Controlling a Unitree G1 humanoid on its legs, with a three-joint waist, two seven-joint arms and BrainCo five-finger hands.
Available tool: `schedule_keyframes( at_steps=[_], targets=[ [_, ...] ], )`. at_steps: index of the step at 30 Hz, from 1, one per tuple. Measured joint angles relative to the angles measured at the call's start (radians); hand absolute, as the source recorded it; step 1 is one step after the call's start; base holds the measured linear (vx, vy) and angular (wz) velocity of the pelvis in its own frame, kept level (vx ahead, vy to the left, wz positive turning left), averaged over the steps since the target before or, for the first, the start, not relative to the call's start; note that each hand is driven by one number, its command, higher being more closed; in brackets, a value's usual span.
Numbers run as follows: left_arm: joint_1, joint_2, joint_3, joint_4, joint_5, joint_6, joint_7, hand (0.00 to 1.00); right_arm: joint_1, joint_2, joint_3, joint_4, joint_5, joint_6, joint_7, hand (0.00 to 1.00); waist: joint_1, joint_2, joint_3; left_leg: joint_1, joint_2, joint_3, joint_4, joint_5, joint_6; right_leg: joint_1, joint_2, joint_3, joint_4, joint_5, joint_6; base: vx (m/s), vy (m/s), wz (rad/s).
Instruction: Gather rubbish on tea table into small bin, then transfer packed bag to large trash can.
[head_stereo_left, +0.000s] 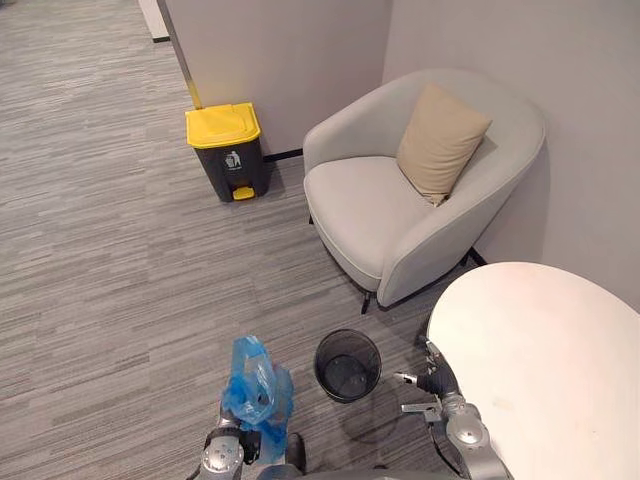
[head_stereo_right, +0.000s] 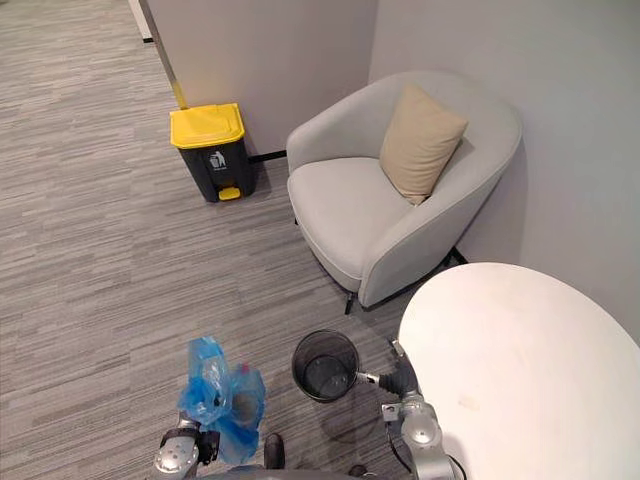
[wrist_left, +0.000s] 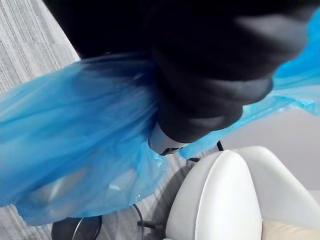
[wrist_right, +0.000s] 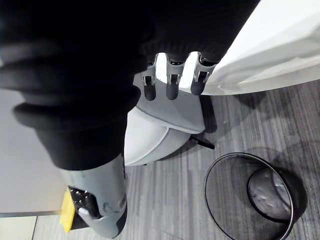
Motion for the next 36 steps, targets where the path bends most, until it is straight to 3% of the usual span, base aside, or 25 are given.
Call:
schedule_keyframes(
  at_steps=[14, 18, 23, 25, 26, 28, 30, 31, 34, 35, 36],
  targets=[
    [0.043, 0.0, -0.003, 0.029, 0.001, -0.021, -0.022, 1.0, 0.007, -0.002, 0.003, 0.06, -0.02, 0.007, -0.004, 0.0, 0.0, 0.006, 0.008, 0.019, 0.0, 0.033, 0.0, -0.012, -0.001, 0.0, -0.004, 0.034, 0.005, -0.001, 0.003, 0.02, 0.01, -0.06],
    [0.032, 0.0, -0.004, 0.029, 0.0, -0.021, -0.022, 1.0, -0.038, -0.008, 0.017, 0.06, -0.035, 0.028, -0.005, 0.0, 0.006, 0.017, 0.047, 0.022, 0.005, 0.07, 0.001, -0.012, -0.001, -0.032, -0.008, 0.074, 0.047, -0.001, 0.004, 0.0, 0.021, -0.29],
    [-0.026, 0.009, -0.006, 0.023, -0.001, -0.022, -0.021, 1.0, -0.085, -0.023, 0.059, 0.047, -0.041, 0.03, -0.025, 0.0, -0.001, 0.014, 0.082, -0.015, -0.019, 0.049, 0.025, -0.008, 0.009, -0.162, -0.07, 0.098, 0.296, -0.085, 0.02, -0.04, 0.026, 0.13],
    [-0.045, 0.016, 0.0, 0.013, -0.002, -0.022, -0.019, 1.0, -0.085, -0.02, 0.068, 0.043, -0.041, 0.03, -0.025, 0.0, 0.003, 0.002, 0.091, -0.059, -0.012, 0.031, 0.078, -0.026, 0.034, -0.166, -0.075, 0.13, 0.339, -0.129, 0.053, -0.04, 0.001, 0.65],
    [-0.049, 0.019, 0.002, 0.003, -0.002, -0.022, -0.018, 1.0, -0.082, -0.018, 0.088, 0.033, -0.04, 0.03, -0.026, 0.0, -0.002, -0.013, 0.094, -0.083, -0.023, 0.005, 0.122, -0.028, 0.038, -0.193, -0.095, 0.176, 0.495, -0.187, 0.063, -0.03, -0.091, 0.81],
    [-0.045, 0.019, 0.003, -0.02, -0.003, -0.022, -0.016, 1.0, -0.081, -0.015, 0.101, 0.023, -0.039, 0.03, -0.026, 0.0, 0.003, -0.031, 0.091, -0.13, -0.034, -0.027, 0.18, -0.029, 0.039, -0.183, -0.091, 0.217, 0.548, -0.229, 0.084, -0.06, -0.13, 0.77],
    [-0.045, 0.003, 0.004, -0.055, -0.004, -0.022, 0.0, 1.0, -0.087, -0.02, 0.1, -0.008, -0.036, 0.028, -0.032, 0.0, 0.032, -0.035, 0.095, -0.194, -0.037, -0.049, 0.223, -0.018, 0.024, -0.161, -0.066, 0.237, 0.443, -0.281, 0.027, -0.18, -0.149, 0.43],
    [-0.046, -0.032, 0.0, -0.061, -0.004, -0.021, 0.001, 1.0, -0.098, -0.035, 0.1, -0.015, -0.032, 0.028, -0.042, 0.0, 0.054, 0.008, 0.106, -0.215, -0.005, -0.077, 0.221, 0.002, 0.009, -0.154, -0.022, 0.216, 0.394, -0.249, -0.004, -0.18, -0.098, 0.16],
    [-0.023, -0.046, -0.008, -0.066, -0.005, -0.022, 0.002, 1.0, -0.095, -0.041, 0.099, -0.036, -0.01, 0.027, -0.054, 0.0, 0.057, 0.046, 0.121, -0.22, 0.023, -0.124, 0.176, 0.035, -0.029, -0.142, 0.023, 0.161, 0.363, -0.218, -0.033, -0.25, -0.115, 0.46],
    [-0.024, -0.045, -0.009, -0.067, -0.009, -0.021, 0.003, 1.0, -0.093, -0.044, 0.089, -0.038, -0.006, 0.029, -0.068, 0.0, 0.05, 0.06, 0.129, -0.226, 0.043, -0.118, 0.134, 0.016, -0.055, -0.14, 0.036, 0.111, 0.343, -0.195, -0.05, -0.22, -0.103, 0.66],
    [-0.028, -0.044, -0.009, -0.067, -0.011, -0.021, 0.003, 1.0, -0.093, -0.043, 0.08, -0.038, -0.006, 0.029, -0.069, 0.0, 0.048, 0.057, 0.128, -0.231, 0.046, -0.102, 0.116, -0.022, -0.093, -0.14, 0.032, 0.091, 0.316, -0.176, -0.06, -0.2, -0.071, 0.84]
  ],
)
